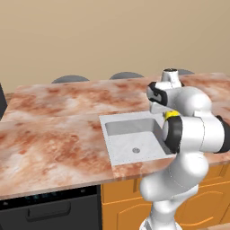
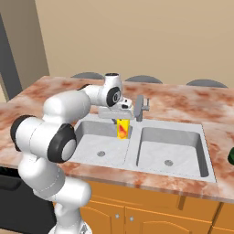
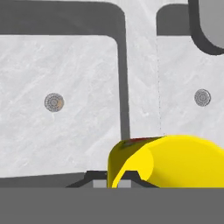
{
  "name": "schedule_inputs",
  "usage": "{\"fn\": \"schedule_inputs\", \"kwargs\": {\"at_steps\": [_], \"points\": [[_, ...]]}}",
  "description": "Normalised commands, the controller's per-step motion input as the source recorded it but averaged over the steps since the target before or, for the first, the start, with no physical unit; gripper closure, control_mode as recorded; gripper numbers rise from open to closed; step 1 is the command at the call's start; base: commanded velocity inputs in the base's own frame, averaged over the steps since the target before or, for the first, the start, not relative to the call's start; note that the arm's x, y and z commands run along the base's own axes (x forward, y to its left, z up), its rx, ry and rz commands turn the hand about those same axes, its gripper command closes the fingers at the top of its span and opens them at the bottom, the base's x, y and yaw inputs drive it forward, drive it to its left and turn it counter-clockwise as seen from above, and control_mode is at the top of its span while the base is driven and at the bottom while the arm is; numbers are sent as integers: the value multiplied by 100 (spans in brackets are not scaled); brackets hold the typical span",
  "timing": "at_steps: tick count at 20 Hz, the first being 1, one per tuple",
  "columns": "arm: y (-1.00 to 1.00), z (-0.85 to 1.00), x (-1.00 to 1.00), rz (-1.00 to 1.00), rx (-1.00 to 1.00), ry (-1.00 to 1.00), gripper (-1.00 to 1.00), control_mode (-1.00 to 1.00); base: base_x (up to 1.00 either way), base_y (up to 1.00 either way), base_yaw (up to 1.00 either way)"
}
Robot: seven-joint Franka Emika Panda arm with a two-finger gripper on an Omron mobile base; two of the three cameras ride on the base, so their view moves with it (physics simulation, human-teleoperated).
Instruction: Move any existing items from the left basin to the right basin for drying. Then move the measuring cup from the counter to the left basin of the sink for washing.
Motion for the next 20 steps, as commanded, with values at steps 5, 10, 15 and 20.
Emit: {"fn": "schedule_inputs", "kwargs": {"at_steps": [5, 10, 15, 20], "points": [[-61, 10, -3, 0, 1, 0, 100, -100, 0, 0, 0], [-70, 0, -6, 0, 4, 0, 100, -100, 0, 0, 0], [-68, -2, -12, -3, 3, -3, 100, -100, 0, 0, 0], [-41, -14, -3, -6, 0, -3, 100, -100, 0, 0, 0]]}}
